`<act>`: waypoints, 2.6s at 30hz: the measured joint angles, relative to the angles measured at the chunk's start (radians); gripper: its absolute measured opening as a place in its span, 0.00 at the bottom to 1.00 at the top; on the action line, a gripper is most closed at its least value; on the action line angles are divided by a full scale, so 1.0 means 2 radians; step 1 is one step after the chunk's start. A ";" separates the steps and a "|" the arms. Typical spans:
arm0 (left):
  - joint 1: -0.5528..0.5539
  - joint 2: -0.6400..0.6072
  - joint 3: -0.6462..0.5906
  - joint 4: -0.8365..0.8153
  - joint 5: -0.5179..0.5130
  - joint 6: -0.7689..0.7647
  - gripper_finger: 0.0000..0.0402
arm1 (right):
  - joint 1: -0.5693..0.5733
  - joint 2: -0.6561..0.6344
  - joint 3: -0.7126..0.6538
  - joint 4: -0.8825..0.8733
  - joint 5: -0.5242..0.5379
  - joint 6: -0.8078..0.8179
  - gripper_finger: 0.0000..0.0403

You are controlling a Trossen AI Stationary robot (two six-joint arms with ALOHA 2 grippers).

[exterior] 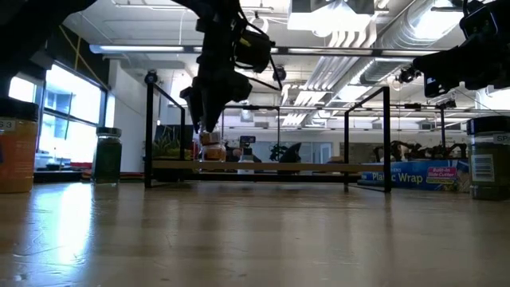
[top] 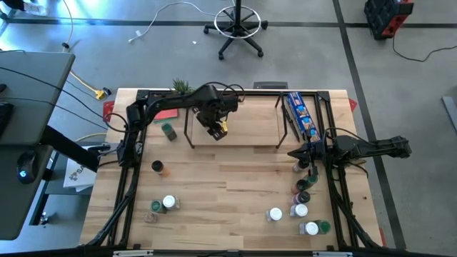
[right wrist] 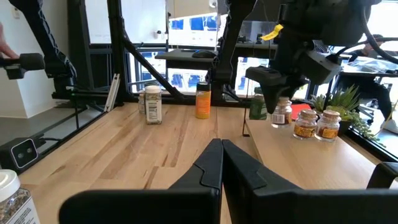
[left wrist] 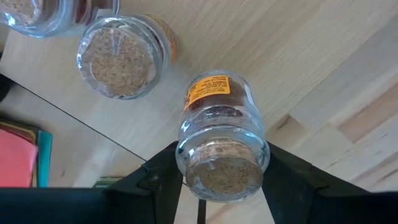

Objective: Shelf spices
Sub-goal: Put the brown seasoning bottle aligned with the other brown seasoning bottles on the shelf, then adjust the brown seasoning bottles on the shelf

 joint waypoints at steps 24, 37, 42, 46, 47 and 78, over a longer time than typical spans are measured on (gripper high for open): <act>0.012 0.030 0.000 0.002 -0.014 0.008 0.49 | 0.000 0.000 0.000 0.000 0.000 0.000 0.00; 0.030 0.030 0.000 -0.005 -0.015 0.006 0.64 | 0.000 0.000 0.000 0.000 0.000 0.000 0.00; 0.033 0.028 0.001 -0.007 -0.031 0.006 0.66 | 0.000 0.000 0.000 0.000 0.000 0.000 0.00; 0.030 0.028 0.020 -0.014 -0.044 0.009 0.66 | 0.000 0.000 0.000 0.000 0.000 0.000 0.00; 0.029 0.028 0.026 -0.014 -0.048 0.009 0.66 | 0.000 0.000 0.000 0.000 0.000 0.000 0.00; 0.063 0.081 0.130 0.066 -0.063 0.048 0.41 | 0.000 0.000 0.000 0.000 0.000 0.000 0.00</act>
